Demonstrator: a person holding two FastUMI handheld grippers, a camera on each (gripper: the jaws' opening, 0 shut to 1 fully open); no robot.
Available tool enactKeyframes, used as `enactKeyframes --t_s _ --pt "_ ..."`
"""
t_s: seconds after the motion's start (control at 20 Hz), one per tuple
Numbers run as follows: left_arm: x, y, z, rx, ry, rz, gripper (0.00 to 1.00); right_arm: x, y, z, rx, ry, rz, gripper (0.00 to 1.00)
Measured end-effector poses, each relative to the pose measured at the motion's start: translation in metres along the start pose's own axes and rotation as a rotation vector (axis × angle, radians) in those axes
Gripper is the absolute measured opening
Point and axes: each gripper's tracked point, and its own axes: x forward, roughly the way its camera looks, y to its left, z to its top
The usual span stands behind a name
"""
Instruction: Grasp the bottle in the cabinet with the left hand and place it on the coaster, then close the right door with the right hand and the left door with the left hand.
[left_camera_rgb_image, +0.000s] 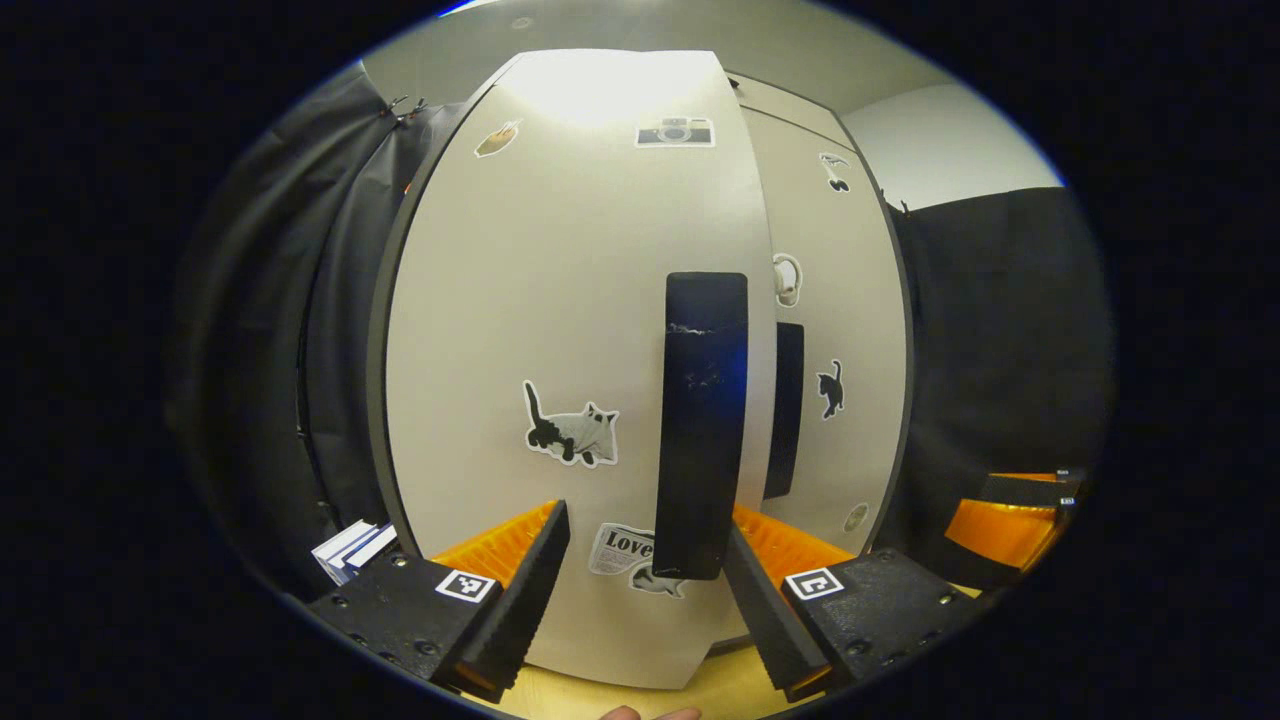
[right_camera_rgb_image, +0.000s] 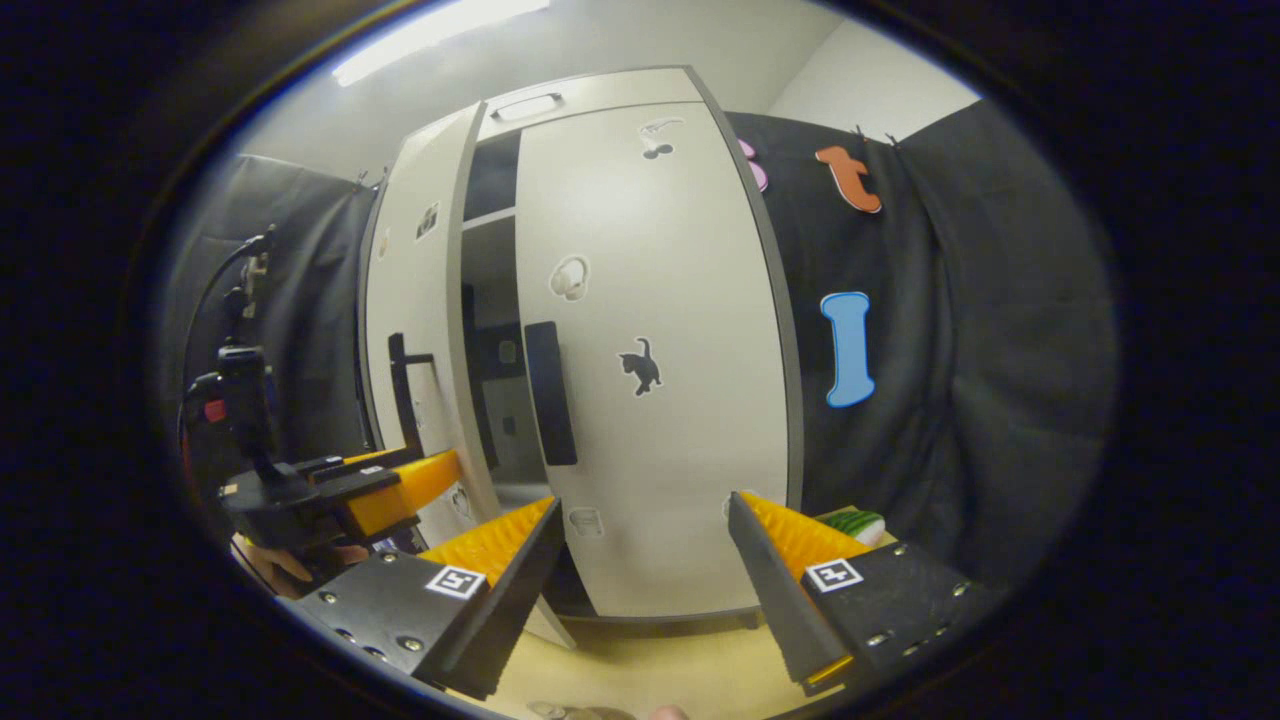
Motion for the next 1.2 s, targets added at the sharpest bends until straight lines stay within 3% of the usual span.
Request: enactKeyframes --t_s 0.2,0.75,0.8,0.85,1.2 --pt "0.014 -0.003 -0.005 -0.029 0.016 0.017 0.90 -0.005 -0.006 -0.011 0.012 0.030 -0.003 1.00" --pt "0.019 -0.008 -0.012 0.051 0.034 0.111 0.91 -0.015 -0.018 -0.017 0.061 0.061 -0.015 1.00" --pt "0.019 -0.010 -0.013 0.047 0.040 0.108 0.87 -0.016 -0.017 -0.016 0.063 0.059 -0.013 1.00" --pt "0.016 -0.014 -0.012 0.038 0.043 0.104 0.90 -0.017 -0.017 -0.015 0.062 0.059 -0.013 1.00" --pt "-0.044 -0.027 0.015 0.004 -0.002 0.097 0.90 -0.033 -0.015 0.002 0.034 0.028 -0.014 1.00"
